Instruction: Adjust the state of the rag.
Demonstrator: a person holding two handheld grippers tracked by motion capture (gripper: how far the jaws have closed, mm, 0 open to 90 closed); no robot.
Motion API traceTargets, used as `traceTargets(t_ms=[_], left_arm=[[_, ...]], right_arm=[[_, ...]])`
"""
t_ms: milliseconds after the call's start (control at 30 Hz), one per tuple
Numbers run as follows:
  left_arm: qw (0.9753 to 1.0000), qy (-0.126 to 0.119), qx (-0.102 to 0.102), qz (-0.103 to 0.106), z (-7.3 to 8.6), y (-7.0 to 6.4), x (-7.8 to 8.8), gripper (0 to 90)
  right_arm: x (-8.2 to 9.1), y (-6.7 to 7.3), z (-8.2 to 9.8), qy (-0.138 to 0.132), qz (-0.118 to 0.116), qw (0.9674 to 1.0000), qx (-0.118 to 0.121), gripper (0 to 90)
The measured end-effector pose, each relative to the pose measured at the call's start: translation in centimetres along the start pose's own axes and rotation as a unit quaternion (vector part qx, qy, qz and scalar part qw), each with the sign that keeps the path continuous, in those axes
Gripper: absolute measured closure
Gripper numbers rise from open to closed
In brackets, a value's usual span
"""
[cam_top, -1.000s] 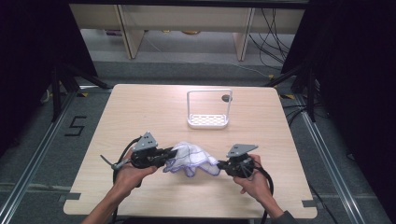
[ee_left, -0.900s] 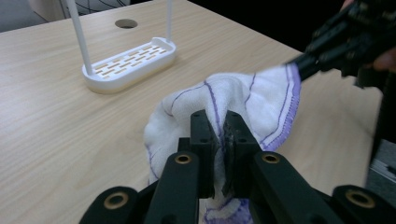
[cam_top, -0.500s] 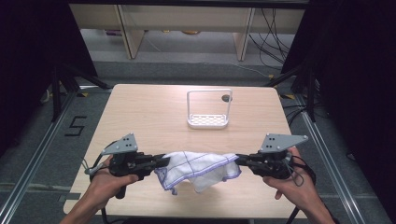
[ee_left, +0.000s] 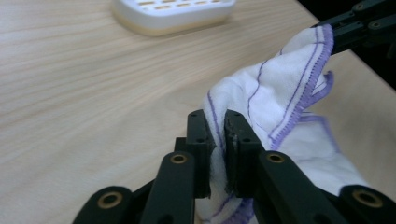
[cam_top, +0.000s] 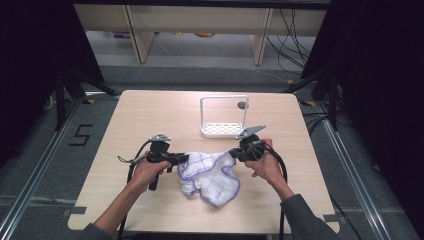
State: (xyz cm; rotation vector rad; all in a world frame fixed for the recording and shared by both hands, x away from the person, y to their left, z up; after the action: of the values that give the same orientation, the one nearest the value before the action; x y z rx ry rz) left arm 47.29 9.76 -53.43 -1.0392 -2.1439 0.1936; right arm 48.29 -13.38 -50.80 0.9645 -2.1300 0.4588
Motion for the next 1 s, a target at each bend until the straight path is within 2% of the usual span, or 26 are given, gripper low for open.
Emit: traceTargets(t_ms=[33,67,133,200,267,300,333,367,400,467,567,600,633,667,700,767,800,900,933,967,1000], left_arm=[[0.9999,-0.006,0.011,-0.007,0.0,0.7,-0.2,74.0],[0.9997,-0.007,0.018,-0.015,0.1,1.2,-0.1,68.9],[0.9991,-0.015,0.030,-0.027,0.0,2.0,0.4,57.8],[0.9981,-0.029,0.031,-0.045,-0.1,2.5,1.6,49.2],[0.9972,-0.037,0.027,-0.059,0.1,2.7,3.0,47.3],[0.9964,-0.045,0.029,-0.065,0.3,2.7,3.7,45.4],[0.9961,-0.056,0.030,-0.061,0.5,2.4,4.4,45.0],[0.9962,-0.059,0.032,-0.055,0.8,1.9,5.0,44.6],[0.9965,-0.063,0.027,-0.049,1.2,1.3,5.5,44.2],[0.9977,-0.055,0.011,-0.038,2.4,-0.2,6.2,44.3],[0.9986,-0.040,-0.020,-0.031,4.6,-2.5,6.9,43.4],[0.9989,-0.033,-0.025,-0.025,5.2,-3.3,7.0,43.1],[0.9987,-0.028,-0.035,-0.022,5.8,-4.0,7.0,42.8],[0.9985,-0.026,-0.043,-0.021,6.4,-4.8,6.9,42.7],[0.9982,-0.018,-0.055,-0.018,6.9,-5.4,6.8,42.1],[0.9976,-0.005,-0.068,-0.004,7.7,-6.8,6.2,41.1],[0.9972,0.005,-0.074,0.004,7.9,-7.4,6.0,40.3],[0.9948,0.015,-0.101,0.000,8.1,-8.5,4.9,39.8],[0.9953,0.010,-0.097,0.000,8.0,-8.9,4.4,39.5],[0.9952,0.008,-0.098,-0.001,7.9,-9.1,3.9,39.3],[0.9947,0.013,-0.102,-0.007,7.8,-9.2,3.6,39.3]], right_arm=[[-0.5,-0.3,-0.1,0.010,0.004,0.9999,-0.003,77.1],[-0.9,-0.3,0.0,0.026,0.010,0.9994,-0.021,72.3],[-1.1,-0.8,-0.2,0.029,0.033,0.9984,-0.036,61.7],[-0.4,-0.8,-0.4,0.022,0.051,0.9974,-0.045,54.4],[1.2,-0.7,-0.5,0.000,0.069,0.9970,-0.037,49.2],[2.1,-0.3,-0.6,-0.010,0.068,0.9965,-0.047,46.5],[2.8,0.2,-0.5,-0.022,0.062,0.9965,-0.051,43.9],[3.4,0.7,-0.4,-0.034,0.062,0.9960,-0.054,42.0],[4.3,1.1,-0.1,-0.027,0.055,0.9966,-0.055,41.4],[5.2,2.1,0.7,-0.037,0.040,0.9970,-0.055,41.4],[5.6,4.4,2.1,-0.039,0.006,0.9972,-0.064,40.7],[5.5,5.0,2.5,-0.043,0.000,0.9976,-0.054,40.4],[5.7,5.6,3.0,-0.036,-0.005,0.9981,-0.051,39.9],[5.7,6.2,3.5,-0.030,-0.013,0.9987,-0.040,39.4],[5.8,7.0,3.9,-0.029,-0.021,0.9984,-0.044,39.4],[5.7,8.4,4.5,-0.029,-0.037,0.9983,-0.036,39.4],[5.8,9.0,4.9,-0.017,-0.043,0.9986,-0.025,39.4],[5.9,10.9,5.5,-0.012,-0.062,0.9978,-0.018,39.9],[5.9,11.4,5.7,-0.014,-0.064,0.9978,-0.012,39.8],[5.7,12.0,5.8,-0.019,-0.067,0.9975,-0.016,39.8],[5.6,12.4,6.0,-0.019,-0.070,0.9973,-0.010,39.9]])
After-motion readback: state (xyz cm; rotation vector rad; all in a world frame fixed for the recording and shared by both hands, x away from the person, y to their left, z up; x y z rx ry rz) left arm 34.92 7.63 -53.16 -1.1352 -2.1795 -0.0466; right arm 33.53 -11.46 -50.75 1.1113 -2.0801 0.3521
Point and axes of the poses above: each handheld gripper's, and its own axes: x roughly backward along the jaws, z roughly out of its underside, y roughly to its left, the point moved 7 cm from there along -x, roughly forward along the jaws, and after that the axes turned 2 degrees about z, right-handed, at the moved point
